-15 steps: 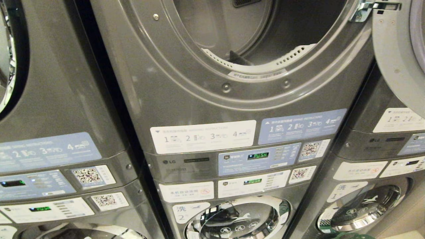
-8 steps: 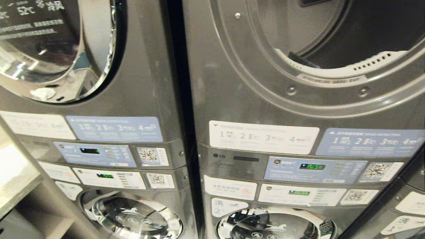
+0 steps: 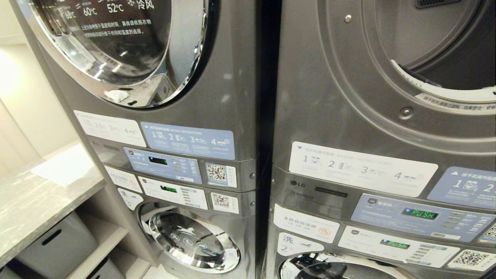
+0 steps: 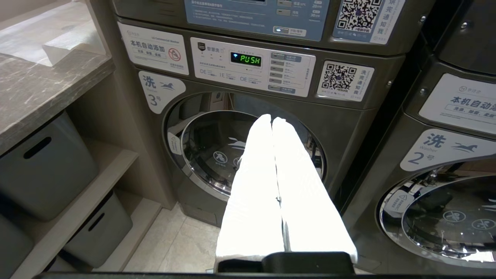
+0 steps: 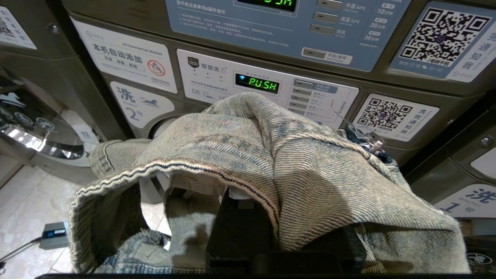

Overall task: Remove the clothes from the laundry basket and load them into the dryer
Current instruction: Put the clothes in the dryer

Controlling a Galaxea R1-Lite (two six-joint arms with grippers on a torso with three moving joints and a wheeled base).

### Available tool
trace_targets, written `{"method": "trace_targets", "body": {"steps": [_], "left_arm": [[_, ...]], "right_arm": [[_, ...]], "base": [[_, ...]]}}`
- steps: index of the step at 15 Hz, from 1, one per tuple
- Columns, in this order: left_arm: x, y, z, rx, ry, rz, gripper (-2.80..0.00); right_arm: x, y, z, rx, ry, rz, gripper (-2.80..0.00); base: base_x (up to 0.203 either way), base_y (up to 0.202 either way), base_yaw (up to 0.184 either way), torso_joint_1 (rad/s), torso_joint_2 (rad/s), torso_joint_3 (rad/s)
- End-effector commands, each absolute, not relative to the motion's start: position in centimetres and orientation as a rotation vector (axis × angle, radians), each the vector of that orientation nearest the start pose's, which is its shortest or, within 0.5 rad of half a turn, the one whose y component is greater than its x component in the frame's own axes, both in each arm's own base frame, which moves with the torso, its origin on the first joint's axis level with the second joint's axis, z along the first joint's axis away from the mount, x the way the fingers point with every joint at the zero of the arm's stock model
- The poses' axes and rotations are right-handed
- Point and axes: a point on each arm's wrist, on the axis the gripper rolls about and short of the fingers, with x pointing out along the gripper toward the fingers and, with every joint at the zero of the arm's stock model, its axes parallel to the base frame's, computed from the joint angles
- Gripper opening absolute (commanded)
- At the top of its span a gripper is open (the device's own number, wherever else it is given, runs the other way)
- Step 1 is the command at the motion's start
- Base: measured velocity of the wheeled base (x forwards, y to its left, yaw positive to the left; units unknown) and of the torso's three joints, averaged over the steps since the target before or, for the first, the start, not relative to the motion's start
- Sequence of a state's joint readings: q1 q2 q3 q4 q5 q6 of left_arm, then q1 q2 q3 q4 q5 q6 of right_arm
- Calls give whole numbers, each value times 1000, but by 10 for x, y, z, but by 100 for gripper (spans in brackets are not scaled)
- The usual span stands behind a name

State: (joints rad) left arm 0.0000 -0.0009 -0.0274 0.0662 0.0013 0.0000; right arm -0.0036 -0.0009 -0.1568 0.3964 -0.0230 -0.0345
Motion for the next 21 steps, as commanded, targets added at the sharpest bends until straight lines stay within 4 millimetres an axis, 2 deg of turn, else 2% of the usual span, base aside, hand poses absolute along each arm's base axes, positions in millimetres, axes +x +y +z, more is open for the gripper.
{"method": "trace_targets", "body": {"steps": [1, 3, 5, 7, 9, 12, 14, 16, 18, 20, 21], "left_arm": [[-25, 0, 76, 0, 37, 2, -280], [-25, 0, 76, -2, 38, 2, -280], [-25, 0, 76, -3, 38, 2, -280], [-25, 0, 76, 2, 40, 2, -280], [-25, 0, 76, 0, 37, 2, -280], [-25, 0, 76, 0, 37, 2, -280], [-25, 0, 76, 0, 37, 2, -280], [-25, 0, 76, 0, 37, 2, -280], [-25, 0, 76, 0, 37, 2, -280], [-25, 0, 76, 0, 37, 2, -280], [-25, 0, 76, 0, 37, 2, -280]], "right_arm": [[-40, 0, 77, -52, 241, -19, -280], [-41, 0, 85, -58, 194, -13, -280], [-43, 1, 116, -64, 42, 16, -280], [-38, 1, 156, -74, 6, 40, -280], [-13, 1, 223, -80, -11, 56, -280], [45, 1, 330, -90, -114, 64, -280], [86, 1, 392, -95, -225, 60, -280], [126, 1, 440, -97, -333, 37, -280], [178, 0, 470, -93, -399, -6, -280], [230, -2, 478, -92, -458, -65, -280], [259, -3, 473, -103, -508, -105, -280]], "base": [[0, 0, 0, 0, 0, 0], [0, 0, 0, 0, 0, 0], [0, 0, 0, 0, 0, 0], [0, 0, 0, 0, 0, 0], [0, 0, 0, 0, 0, 0], [0, 0, 0, 0, 0, 0], [0, 0, 0, 0, 0, 0], [0, 0, 0, 0, 0, 0], [0, 0, 0, 0, 0, 0], [0, 0, 0, 0, 0, 0], [0, 0, 0, 0, 0, 0]]}}
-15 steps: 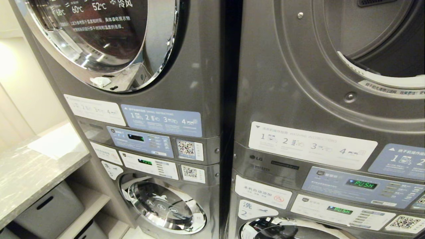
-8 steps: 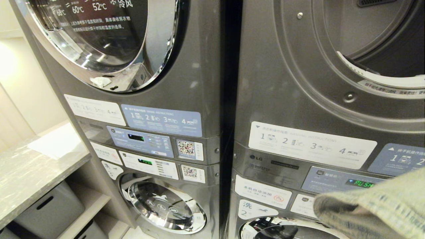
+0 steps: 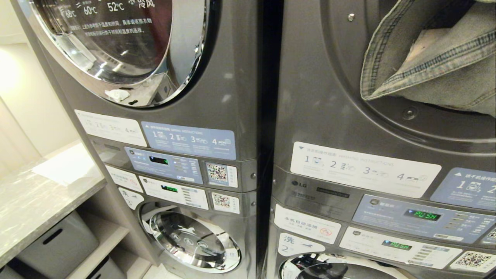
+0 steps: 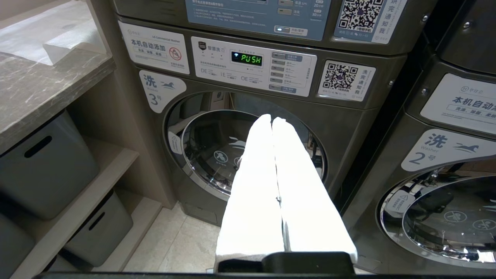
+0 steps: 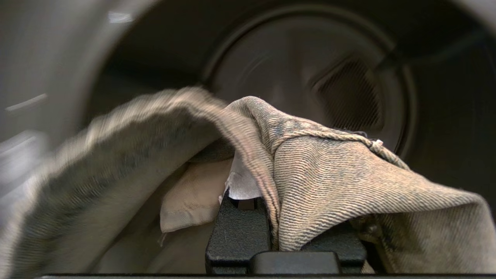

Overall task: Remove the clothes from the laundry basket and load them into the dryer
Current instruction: Put the clothes in the dryer

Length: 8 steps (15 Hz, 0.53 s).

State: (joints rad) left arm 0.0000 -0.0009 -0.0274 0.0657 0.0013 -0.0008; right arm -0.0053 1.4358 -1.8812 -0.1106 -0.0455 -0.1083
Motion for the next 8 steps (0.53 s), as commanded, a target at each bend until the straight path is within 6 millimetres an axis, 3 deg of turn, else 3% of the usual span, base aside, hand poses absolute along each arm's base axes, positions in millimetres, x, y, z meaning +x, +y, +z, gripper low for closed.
{"method": "trace_targets", "body": {"steps": [1, 3, 8], "left_arm": [[-25, 0, 76, -1, 37, 2, -280], [-25, 0, 76, -1, 37, 2, -280], [-25, 0, 76, -2, 37, 2, -280]], "right_arm": [[277, -4, 472, -112, -588, -145, -280], [304, -7, 464, -109, -704, -248, -280], [354, -13, 427, -112, -623, -323, -280]], "base": [[0, 0, 0, 0, 0, 0], [0, 0, 0, 3, 17, -1], [0, 0, 0, 0, 0, 0]]}}
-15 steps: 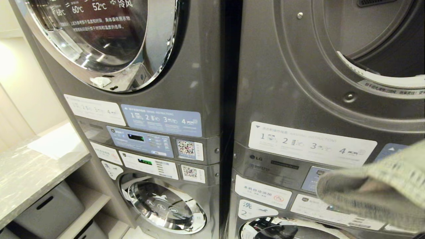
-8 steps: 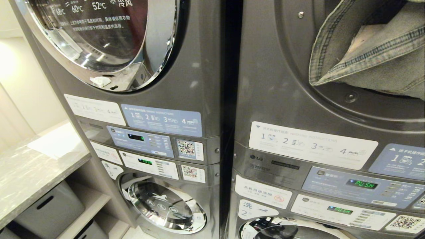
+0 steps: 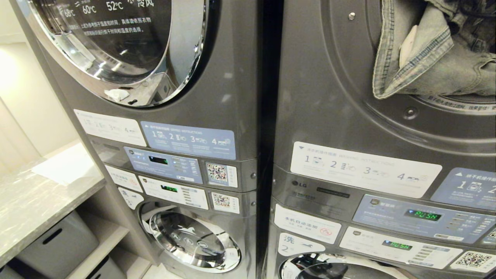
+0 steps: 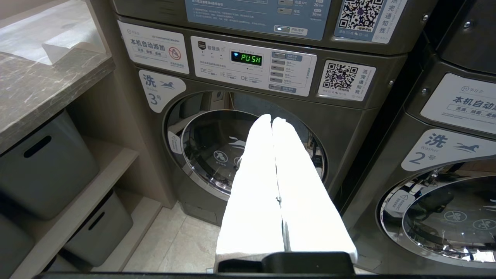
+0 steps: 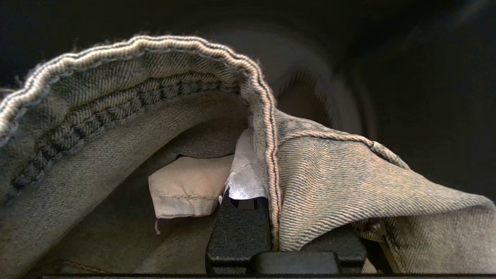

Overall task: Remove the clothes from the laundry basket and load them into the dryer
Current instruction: Put the clothes in the dryer

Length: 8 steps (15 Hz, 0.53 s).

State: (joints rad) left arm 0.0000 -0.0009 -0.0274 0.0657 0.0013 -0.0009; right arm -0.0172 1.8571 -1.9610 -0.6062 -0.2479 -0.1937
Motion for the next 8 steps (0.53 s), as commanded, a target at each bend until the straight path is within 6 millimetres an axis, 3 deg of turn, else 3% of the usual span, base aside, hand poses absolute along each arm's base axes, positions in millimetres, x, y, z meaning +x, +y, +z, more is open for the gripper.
{"method": "trace_targets", "body": {"steps": [1, 2, 3, 8], "left_arm": [[-25, 0, 76, -2, 37, 2, -280], [-25, 0, 76, -2, 37, 2, -280], [-25, 0, 76, -2, 38, 2, -280], [-25, 0, 76, 0, 38, 2, -280]], "right_arm": [[359, -15, 422, -115, -607, -327, -280], [359, -15, 422, -115, -606, -328, -280], [359, -14, 422, -112, -606, -326, 0], [342, -11, 432, -94, -563, -293, 0]], "base": [[0, 0, 0, 0, 0, 0], [0, 0, 0, 0, 0, 0], [0, 0, 0, 0, 0, 0], [0, 0, 0, 0, 0, 0]]}}
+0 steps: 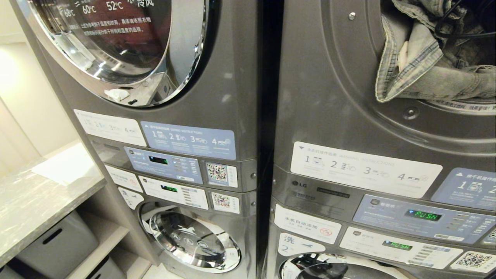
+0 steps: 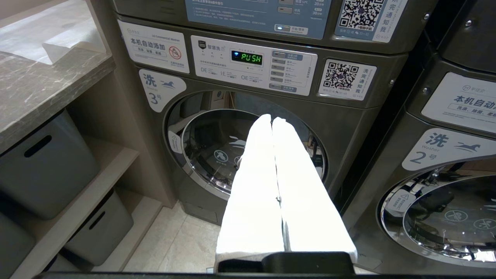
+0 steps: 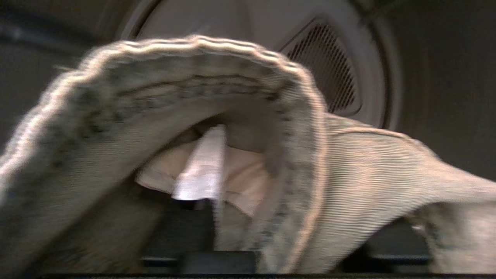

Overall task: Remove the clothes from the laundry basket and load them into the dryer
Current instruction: Put the clothes in the dryer

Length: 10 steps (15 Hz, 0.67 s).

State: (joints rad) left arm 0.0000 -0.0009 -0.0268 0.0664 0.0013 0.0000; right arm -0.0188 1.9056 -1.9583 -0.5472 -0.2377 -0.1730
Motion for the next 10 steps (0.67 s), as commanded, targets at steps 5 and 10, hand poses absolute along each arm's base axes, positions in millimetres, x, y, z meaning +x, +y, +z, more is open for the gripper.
{"method": "trace_targets", "body": {"steps": [5, 10], "left_arm": [[-25, 0, 76, 0, 38, 2, -280], [-25, 0, 76, 0, 37, 2, -280]], "right_arm": [[306, -10, 439, 4, -352, -249, 0], [279, -10, 438, -11, -195, -246, 0]], "base": [[0, 0, 0, 0, 0, 0], [0, 0, 0, 0, 0, 0]]}}
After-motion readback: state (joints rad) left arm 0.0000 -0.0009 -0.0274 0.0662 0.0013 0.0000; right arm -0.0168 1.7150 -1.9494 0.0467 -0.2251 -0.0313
